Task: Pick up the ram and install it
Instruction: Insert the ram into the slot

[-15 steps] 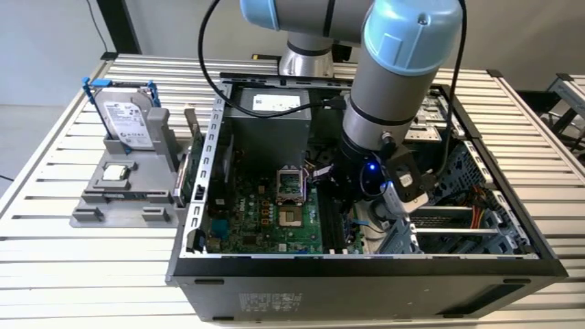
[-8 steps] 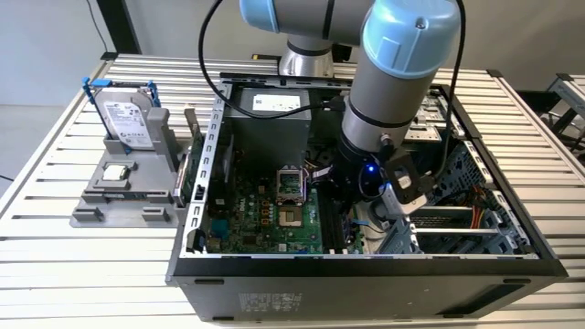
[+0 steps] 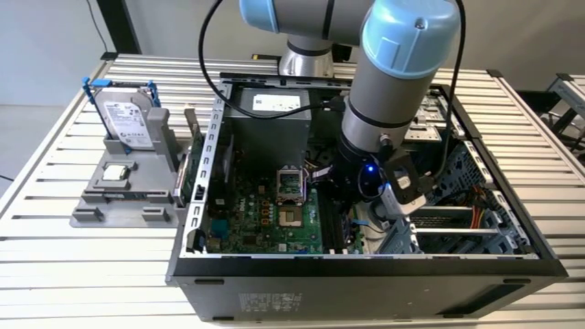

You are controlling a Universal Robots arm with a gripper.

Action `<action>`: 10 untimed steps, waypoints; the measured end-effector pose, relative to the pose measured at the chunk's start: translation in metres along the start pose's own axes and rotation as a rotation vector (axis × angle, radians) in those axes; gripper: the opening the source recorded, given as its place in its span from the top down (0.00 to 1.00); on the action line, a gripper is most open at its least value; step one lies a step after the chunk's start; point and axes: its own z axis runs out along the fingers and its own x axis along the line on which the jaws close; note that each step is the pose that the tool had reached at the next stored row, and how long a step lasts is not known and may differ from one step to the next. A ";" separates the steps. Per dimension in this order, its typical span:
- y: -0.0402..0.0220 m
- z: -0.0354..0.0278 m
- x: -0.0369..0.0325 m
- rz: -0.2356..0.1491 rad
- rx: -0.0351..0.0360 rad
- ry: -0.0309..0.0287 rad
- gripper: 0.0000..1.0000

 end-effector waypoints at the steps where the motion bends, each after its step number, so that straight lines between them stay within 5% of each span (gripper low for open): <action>1: 0.0000 0.0000 0.0002 0.001 0.0000 -0.0005 1.00; 10: 0.0000 0.0012 0.0005 0.007 -0.0003 -0.0009 1.00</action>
